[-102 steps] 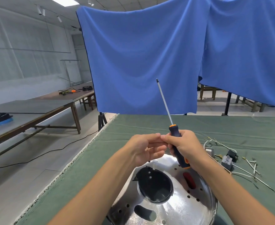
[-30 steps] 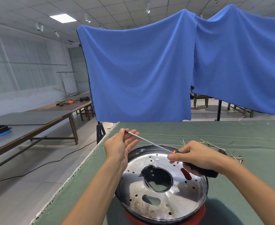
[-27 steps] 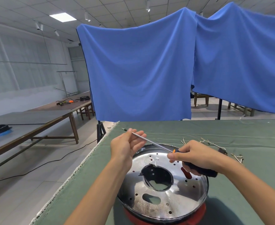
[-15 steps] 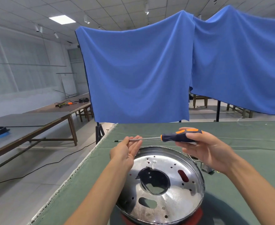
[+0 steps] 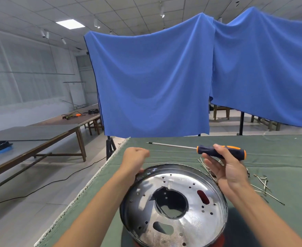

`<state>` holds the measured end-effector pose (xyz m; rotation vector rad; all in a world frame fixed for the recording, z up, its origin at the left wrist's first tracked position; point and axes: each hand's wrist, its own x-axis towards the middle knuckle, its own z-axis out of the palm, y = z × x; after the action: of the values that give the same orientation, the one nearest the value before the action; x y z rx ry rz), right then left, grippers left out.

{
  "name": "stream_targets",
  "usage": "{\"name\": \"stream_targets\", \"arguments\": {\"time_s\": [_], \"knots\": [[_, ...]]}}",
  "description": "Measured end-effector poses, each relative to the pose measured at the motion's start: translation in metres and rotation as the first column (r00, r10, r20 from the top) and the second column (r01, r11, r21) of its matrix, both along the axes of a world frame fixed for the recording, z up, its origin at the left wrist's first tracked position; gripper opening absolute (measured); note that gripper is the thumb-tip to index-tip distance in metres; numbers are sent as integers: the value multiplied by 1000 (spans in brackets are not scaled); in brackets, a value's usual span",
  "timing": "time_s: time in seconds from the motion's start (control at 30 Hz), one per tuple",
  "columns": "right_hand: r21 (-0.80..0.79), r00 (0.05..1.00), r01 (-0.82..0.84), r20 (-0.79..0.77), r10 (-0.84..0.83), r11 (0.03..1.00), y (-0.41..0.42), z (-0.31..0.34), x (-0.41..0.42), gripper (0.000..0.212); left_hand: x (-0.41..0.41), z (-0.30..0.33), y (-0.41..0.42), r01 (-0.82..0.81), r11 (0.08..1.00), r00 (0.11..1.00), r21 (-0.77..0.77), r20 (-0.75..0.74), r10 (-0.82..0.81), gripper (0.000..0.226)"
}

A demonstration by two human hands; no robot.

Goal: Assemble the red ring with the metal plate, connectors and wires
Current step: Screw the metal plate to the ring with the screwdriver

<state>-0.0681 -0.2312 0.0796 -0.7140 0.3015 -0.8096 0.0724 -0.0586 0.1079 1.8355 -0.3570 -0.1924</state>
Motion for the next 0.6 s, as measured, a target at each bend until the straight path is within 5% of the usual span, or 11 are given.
{"name": "stream_targets", "arguments": {"time_s": [0.07, 0.2, 0.6], "knots": [[8, 1000, 7, -6, -7, 1000, 0, -1, 2, 13, 17, -8, -2, 20, 943, 973, 332, 212, -95, 16], [-14, 1000, 12, -20, -12, 1000, -1, -5, 6, 15, 40, -27, 4, 255, 690, 952, 677, -50, -303, 25], [-102, 1000, 10, 25, -8, 995, -1, 9, 8, 14, 39, -32, 31, 213, 932, 957, 294, -254, -139, 27]]}}
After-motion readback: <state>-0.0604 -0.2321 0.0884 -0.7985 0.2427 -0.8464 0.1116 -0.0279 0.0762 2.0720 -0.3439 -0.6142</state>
